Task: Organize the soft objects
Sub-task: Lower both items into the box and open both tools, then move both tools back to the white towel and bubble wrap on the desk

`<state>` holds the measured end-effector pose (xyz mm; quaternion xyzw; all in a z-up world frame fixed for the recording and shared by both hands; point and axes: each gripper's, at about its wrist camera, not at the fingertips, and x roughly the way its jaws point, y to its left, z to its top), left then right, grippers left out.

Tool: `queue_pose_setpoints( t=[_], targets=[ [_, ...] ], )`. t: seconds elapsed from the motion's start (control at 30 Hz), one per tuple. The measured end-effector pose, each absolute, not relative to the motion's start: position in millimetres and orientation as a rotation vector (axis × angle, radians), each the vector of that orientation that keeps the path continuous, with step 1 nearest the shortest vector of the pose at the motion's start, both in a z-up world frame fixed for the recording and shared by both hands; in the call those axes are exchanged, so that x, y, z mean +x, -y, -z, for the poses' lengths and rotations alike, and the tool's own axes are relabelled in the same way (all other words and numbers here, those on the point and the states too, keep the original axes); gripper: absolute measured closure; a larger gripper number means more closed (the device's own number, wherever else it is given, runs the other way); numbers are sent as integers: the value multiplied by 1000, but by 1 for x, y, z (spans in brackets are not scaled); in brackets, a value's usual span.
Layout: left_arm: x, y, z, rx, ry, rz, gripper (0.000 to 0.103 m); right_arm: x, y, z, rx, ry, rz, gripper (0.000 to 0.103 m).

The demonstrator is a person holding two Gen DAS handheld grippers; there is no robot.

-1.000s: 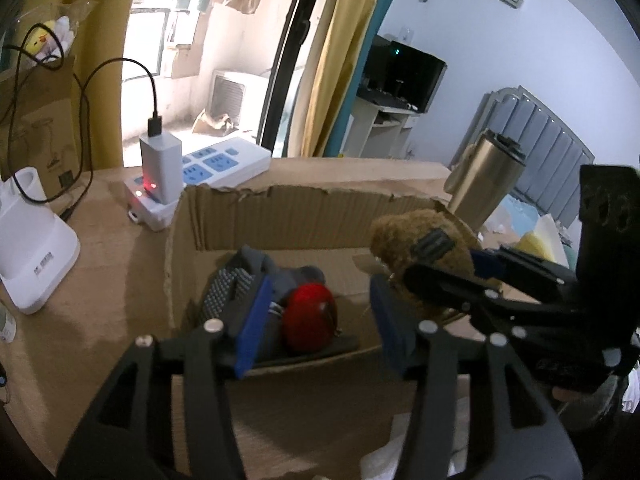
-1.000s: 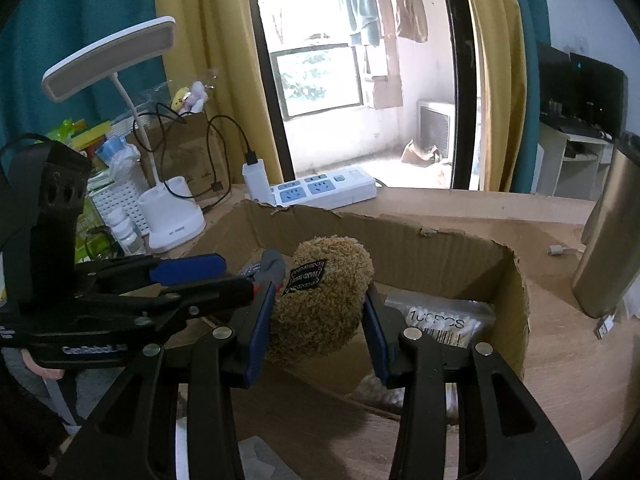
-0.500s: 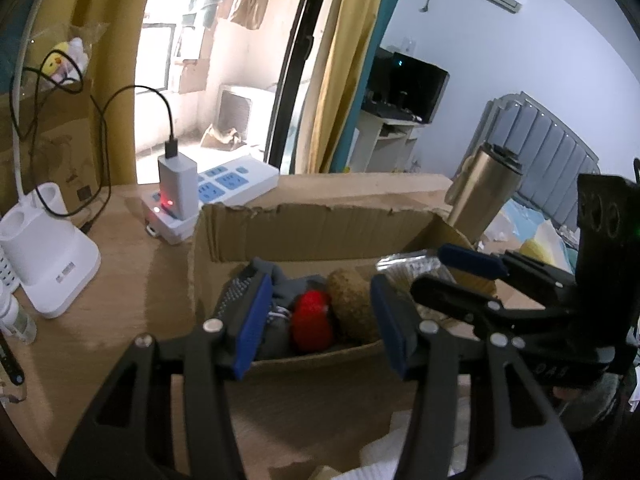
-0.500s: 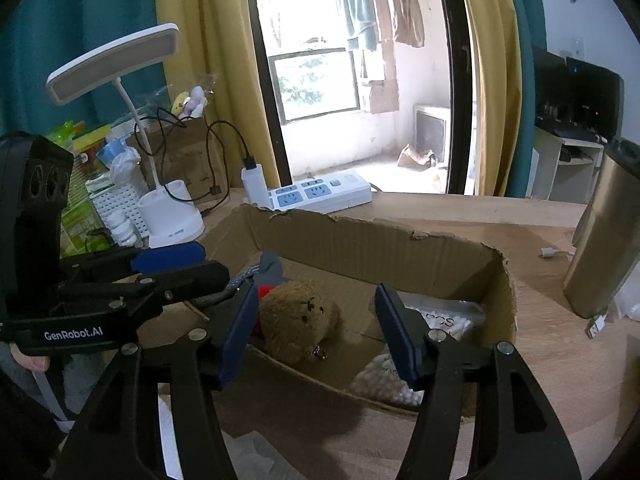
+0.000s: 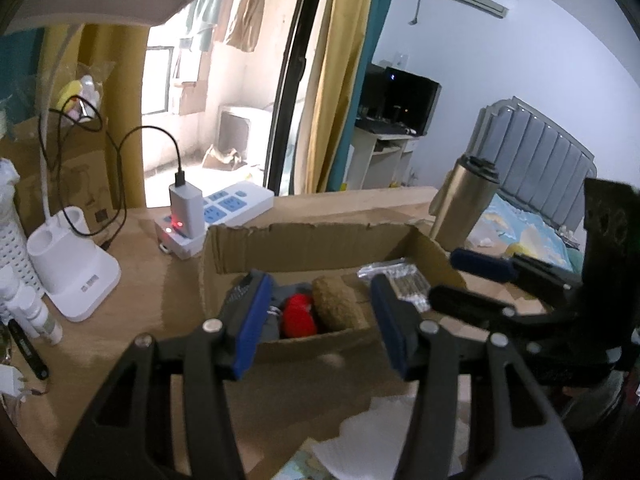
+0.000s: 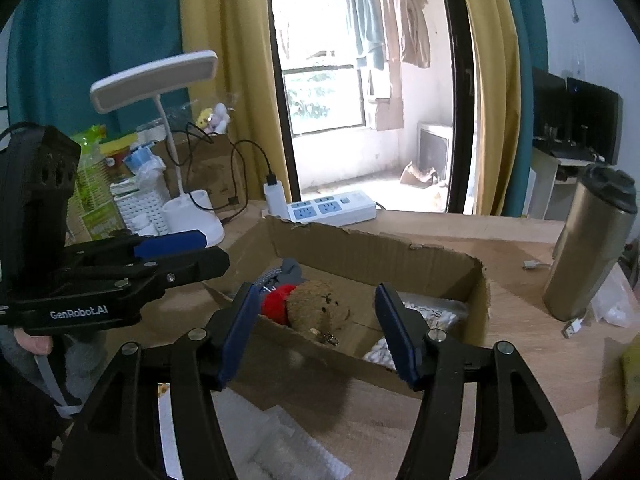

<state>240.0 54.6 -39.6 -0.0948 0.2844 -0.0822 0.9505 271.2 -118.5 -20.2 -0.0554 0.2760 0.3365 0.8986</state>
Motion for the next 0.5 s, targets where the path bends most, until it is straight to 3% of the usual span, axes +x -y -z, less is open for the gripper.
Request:
queue_pose_setpoints(
  t=[0.5],
  targets=[
    [187,-53,38,-179,-563,128,49,230,136,5,-114,-533,-717,39]
  ],
)
